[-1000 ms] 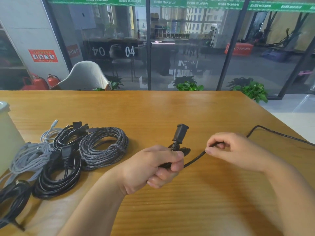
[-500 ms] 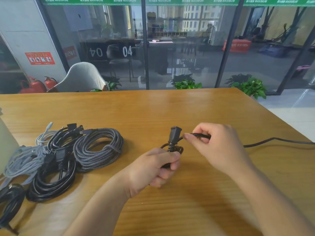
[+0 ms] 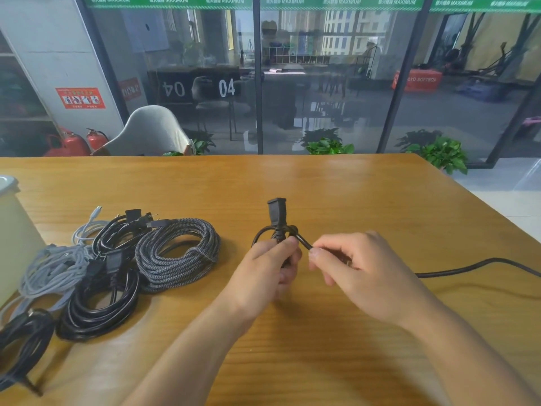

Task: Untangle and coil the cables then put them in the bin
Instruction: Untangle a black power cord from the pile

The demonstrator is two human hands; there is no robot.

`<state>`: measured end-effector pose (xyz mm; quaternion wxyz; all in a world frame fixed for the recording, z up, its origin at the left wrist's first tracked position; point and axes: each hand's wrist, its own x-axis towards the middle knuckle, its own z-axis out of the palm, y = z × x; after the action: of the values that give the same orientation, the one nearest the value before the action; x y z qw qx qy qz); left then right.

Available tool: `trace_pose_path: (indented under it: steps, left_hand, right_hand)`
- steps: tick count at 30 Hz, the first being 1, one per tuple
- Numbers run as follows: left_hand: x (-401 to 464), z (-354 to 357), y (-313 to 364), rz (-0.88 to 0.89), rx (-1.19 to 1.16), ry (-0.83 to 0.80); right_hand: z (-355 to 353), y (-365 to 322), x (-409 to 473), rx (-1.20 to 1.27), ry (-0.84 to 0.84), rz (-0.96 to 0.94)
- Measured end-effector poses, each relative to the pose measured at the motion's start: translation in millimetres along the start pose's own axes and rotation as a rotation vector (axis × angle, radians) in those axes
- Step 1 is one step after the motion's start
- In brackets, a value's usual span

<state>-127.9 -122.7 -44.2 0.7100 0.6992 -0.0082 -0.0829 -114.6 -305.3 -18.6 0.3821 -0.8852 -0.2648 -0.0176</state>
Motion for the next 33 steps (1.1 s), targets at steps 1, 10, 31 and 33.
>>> trace_pose_path:
  steps: [1, 10, 31, 33]
  left_hand:
    - [0.1, -0.5, 0.1, 0.027, -0.022, 0.025]
    - [0.7, -9.7, -0.4, 0.205, -0.124, 0.162]
    - [-9.6, -2.1, 12.6, 0.2, -0.539, -0.217]
    - [-12.2, -5.7, 16.8, 0.149, -0.552, -0.311]
  right_hand:
    - [-0.2, -1.2, -0.5, 0.023, -0.01, 0.011]
    - [17.6, -19.0, -6.4, 0.041, -0.356, 0.049]
    - [40.7, 6.5, 4.5, 0.247, -0.669, 0.115]
    - [31.7, 15.7, 9.0, 0.187, -0.677, 0.07]
